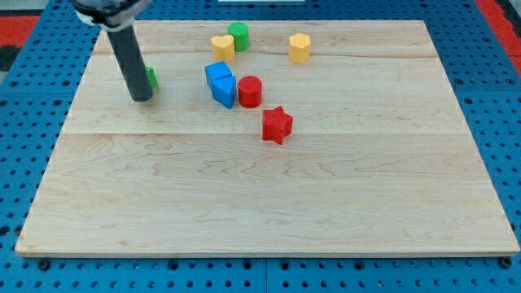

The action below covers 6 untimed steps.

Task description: Move the green star to the top left side of the yellow heart

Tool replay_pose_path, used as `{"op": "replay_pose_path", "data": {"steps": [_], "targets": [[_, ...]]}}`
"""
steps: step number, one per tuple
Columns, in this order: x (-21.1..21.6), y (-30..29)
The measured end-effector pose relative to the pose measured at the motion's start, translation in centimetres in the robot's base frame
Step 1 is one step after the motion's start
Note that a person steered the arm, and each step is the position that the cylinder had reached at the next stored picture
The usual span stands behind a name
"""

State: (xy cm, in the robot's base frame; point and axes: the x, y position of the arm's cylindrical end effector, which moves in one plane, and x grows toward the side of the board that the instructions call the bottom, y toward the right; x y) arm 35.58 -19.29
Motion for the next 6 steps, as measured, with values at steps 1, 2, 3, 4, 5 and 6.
{"op": "replay_pose_path", "data": {"steps": [1,2,3,4,5,6], "targets": [[-4.2,-1.4],[-5.3,-3.5],[-6.6,-4.8],[-6.8,-1.6],[-7.6,1.5],[-8.9,-2.9]]}}
